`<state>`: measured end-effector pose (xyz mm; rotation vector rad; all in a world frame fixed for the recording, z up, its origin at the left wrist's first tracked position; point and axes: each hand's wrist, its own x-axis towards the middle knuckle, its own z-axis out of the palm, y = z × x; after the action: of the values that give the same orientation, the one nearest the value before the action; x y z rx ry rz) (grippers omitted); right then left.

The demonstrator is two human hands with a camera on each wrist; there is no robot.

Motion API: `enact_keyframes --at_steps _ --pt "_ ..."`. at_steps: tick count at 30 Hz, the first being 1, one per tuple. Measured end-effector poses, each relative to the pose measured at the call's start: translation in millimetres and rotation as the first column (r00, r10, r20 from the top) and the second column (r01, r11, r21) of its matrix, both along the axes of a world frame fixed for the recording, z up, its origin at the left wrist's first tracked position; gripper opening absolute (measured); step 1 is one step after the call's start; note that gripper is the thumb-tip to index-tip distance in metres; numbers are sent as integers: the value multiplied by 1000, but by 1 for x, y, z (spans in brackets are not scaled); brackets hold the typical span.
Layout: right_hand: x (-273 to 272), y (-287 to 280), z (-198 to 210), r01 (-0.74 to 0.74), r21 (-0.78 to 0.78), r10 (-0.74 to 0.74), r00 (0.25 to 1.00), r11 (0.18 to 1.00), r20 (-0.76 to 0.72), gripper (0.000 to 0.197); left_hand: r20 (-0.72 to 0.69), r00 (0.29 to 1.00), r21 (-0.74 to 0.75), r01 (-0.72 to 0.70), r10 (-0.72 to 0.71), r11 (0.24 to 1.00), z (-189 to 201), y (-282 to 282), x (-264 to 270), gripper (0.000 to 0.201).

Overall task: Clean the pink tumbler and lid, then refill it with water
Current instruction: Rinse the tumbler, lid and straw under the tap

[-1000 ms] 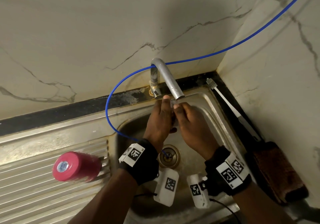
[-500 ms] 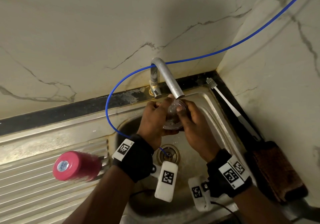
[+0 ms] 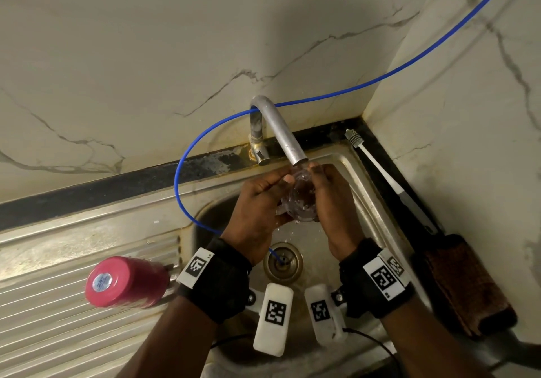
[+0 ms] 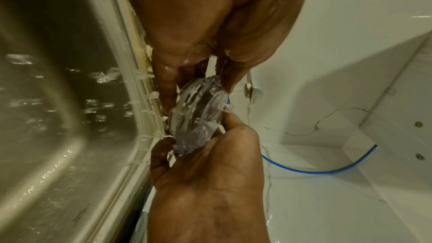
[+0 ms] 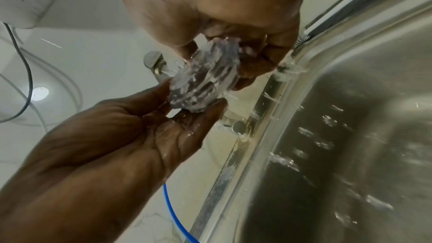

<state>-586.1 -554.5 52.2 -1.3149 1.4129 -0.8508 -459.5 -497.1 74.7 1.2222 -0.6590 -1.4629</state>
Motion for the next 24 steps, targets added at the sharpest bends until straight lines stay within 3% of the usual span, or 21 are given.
enact_keyframes --at_steps 5,10,13,21,24 --pt "4 -1 5 -29 31 29 1000 999 1 23 54 999 -52 5 -2 999 -1 1 -1 28" --pt "16 14 3 -164 -254 95 960 953 -264 39 -32 993 40 -111 113 993 5 -4 1 31" --pt "17 20 -2 -239 -356 122 939 903 -320 46 -89 986 86 -133 141 987 6 -4 4 33" --pt "20 5 3 -150 -250 57 937 956 -343 24 -20 998 28 -53 53 998 -1 1 -6 40" --pt "19 -5 9 -89 -166 40 961 982 -273 23 2 999 -26 -34 34 999 -3 2 -8 42"
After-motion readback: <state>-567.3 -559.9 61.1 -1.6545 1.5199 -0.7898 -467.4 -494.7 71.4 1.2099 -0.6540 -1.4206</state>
